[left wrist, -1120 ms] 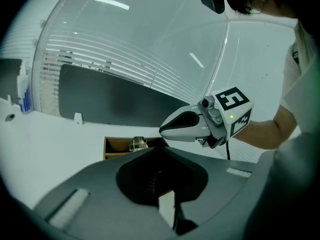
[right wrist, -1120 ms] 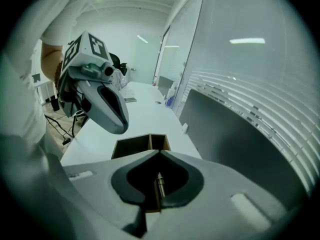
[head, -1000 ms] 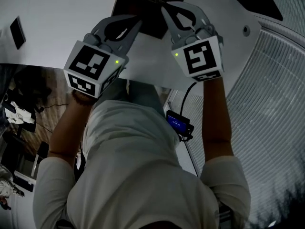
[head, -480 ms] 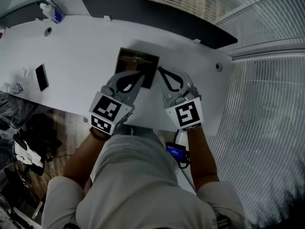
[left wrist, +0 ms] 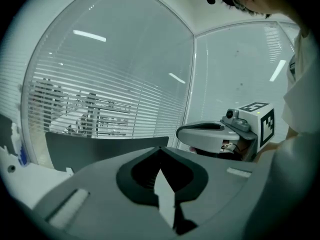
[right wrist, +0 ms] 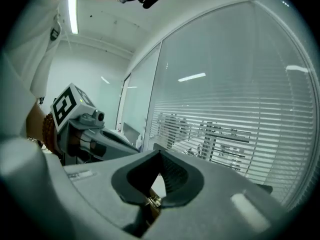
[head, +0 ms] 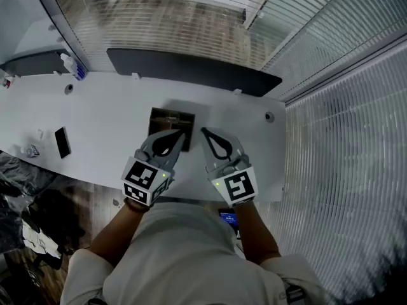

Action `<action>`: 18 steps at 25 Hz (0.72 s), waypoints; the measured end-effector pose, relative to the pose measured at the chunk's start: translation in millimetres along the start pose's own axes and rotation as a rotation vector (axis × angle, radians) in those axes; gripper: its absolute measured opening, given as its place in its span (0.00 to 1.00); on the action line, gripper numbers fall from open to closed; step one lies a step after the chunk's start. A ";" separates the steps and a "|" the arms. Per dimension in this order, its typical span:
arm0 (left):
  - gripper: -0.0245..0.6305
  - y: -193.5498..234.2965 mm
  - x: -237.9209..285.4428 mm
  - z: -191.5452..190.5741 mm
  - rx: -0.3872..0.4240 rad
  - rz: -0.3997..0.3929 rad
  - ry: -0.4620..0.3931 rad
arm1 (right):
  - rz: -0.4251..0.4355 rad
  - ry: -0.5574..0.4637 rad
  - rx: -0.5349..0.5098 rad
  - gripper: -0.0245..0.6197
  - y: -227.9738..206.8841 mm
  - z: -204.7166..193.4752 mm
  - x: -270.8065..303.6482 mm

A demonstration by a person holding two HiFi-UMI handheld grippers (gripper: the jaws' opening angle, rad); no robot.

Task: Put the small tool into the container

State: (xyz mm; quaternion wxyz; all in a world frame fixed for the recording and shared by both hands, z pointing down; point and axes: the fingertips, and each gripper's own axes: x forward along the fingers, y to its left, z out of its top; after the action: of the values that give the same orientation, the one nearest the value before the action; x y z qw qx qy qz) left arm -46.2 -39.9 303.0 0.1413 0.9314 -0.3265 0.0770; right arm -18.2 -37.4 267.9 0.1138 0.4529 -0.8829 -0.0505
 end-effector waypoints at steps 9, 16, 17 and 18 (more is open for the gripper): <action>0.04 -22.9 -7.5 26.8 0.021 -0.015 -0.075 | -0.073 -0.090 0.088 0.04 -11.7 30.2 -32.8; 0.04 -42.5 -6.1 35.2 0.035 -0.037 -0.085 | -0.103 -0.147 0.159 0.04 -6.5 43.7 -57.7; 0.04 -44.5 -6.5 35.8 0.037 -0.039 -0.086 | -0.110 -0.146 0.159 0.04 -7.0 42.8 -59.7; 0.04 -45.9 -6.4 36.4 0.038 -0.040 -0.086 | -0.116 -0.141 0.159 0.04 -8.3 39.5 -61.2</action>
State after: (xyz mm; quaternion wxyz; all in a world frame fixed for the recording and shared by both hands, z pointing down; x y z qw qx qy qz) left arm -20.4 -13.3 257.2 0.1109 0.9427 -0.3122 0.0404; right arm 13.1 6.8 218.6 0.0117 0.5063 -0.8621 -0.0185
